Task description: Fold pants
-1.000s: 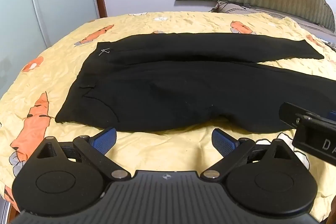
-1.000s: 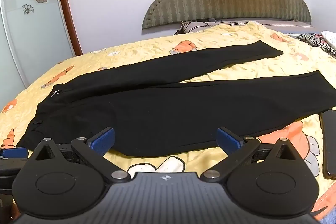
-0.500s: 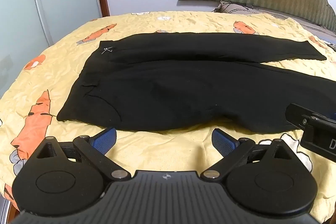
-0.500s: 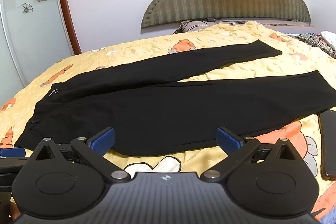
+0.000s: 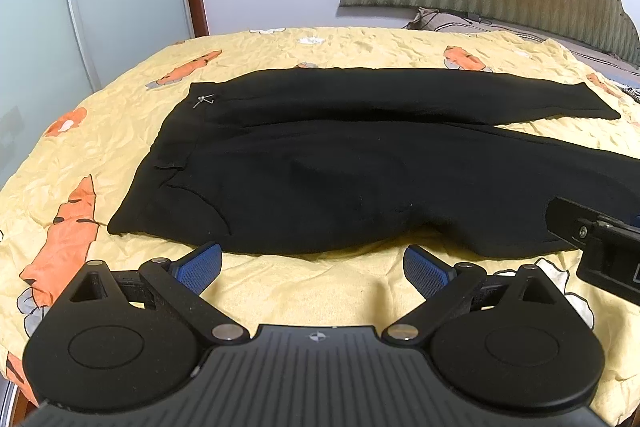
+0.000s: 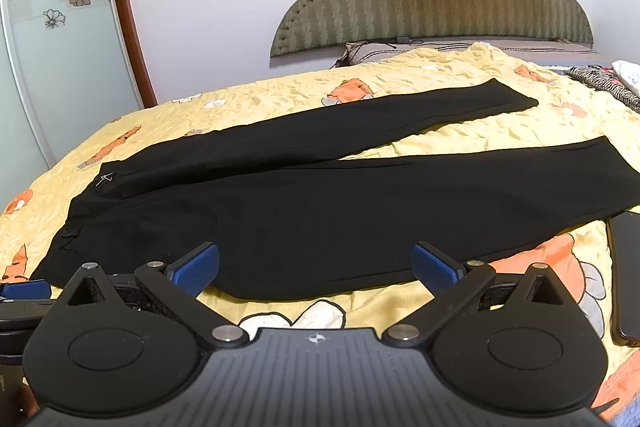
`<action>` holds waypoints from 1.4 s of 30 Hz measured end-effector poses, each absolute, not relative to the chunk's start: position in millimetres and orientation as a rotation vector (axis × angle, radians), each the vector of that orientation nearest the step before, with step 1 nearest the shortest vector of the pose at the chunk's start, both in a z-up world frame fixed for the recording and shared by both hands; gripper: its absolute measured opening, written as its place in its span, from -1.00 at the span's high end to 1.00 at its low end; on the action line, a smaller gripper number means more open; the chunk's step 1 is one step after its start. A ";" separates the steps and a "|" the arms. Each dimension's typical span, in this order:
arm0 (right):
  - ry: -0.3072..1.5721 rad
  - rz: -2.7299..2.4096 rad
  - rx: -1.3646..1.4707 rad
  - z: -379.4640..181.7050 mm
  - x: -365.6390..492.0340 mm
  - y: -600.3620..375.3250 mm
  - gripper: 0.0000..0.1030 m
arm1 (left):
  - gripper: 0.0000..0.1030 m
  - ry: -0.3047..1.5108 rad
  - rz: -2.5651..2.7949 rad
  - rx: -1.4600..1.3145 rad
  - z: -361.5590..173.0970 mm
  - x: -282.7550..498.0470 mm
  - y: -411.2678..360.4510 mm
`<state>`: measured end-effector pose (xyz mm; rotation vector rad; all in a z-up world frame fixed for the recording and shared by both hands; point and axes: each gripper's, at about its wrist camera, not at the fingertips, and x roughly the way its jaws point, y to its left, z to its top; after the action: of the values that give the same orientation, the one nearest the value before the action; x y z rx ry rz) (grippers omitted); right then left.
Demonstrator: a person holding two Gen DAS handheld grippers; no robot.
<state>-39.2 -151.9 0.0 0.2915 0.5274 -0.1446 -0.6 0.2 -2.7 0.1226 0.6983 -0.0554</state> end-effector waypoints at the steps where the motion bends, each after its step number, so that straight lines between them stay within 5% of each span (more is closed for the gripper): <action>1: 0.528 -0.145 0.291 0.0 -39.2 -151.7 -1.00 | -0.93 0.699 -0.055 0.122 -2.8 -0.7 0.3; 42: 0.521 -0.128 0.270 2.0 -38.7 -146.0 -1.00 | -0.95 0.732 -0.031 0.129 -6.8 2.4 1.1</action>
<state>-38.7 -146.0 2.0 0.2698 0.5208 -0.1277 2.4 1.1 -6.8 0.1286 0.7318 -0.0313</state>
